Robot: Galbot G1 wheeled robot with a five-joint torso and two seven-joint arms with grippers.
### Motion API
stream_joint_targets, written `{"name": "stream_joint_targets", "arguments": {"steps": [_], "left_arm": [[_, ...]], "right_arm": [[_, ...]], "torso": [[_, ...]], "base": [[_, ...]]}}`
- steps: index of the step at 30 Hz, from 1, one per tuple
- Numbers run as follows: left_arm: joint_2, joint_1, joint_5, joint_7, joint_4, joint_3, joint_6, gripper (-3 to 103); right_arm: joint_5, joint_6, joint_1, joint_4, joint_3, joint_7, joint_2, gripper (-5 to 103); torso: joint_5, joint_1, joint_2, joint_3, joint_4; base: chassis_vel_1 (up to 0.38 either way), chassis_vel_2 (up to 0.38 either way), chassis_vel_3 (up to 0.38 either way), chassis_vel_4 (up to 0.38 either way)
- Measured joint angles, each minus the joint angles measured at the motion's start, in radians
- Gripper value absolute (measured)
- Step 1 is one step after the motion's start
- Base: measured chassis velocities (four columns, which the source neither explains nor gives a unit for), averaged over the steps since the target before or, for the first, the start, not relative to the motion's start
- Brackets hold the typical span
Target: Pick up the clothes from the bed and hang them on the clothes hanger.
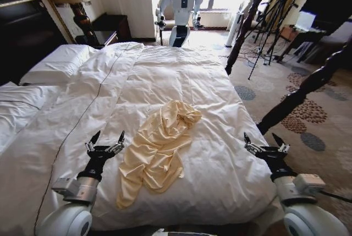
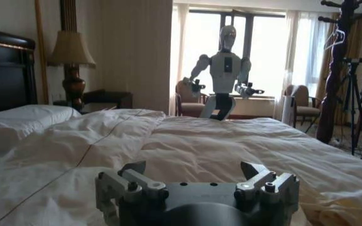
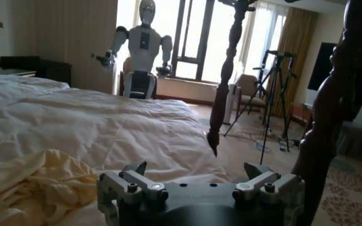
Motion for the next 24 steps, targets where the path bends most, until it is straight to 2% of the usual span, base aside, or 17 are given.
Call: {"name": "stream_joint_targets", "arguments": {"steps": [12, 24], "left_arm": [[-0.008, 0.019, 0.001, -0.004, -0.019, -0.014, -0.006, 100], [-0.029, 0.033, -0.003, -0.005, -0.026, -0.022, -0.004, 100]], "right_arm": [[0.048, -0.016, 0.041, -0.004, 0.022, 0.013, -0.039, 100], [0.091, -0.033, 0.134, -0.045, -0.043, 0.043, -0.127, 100]], "torso": [[0.0002, 0.000, 0.000, 0.000, 0.0001], [0.0002, 0.000, 0.000, 0.000, 0.0003]], "base": [[0.000, 0.000, 0.000, 0.000], [0.000, 0.000, 0.000, 0.000]]}}
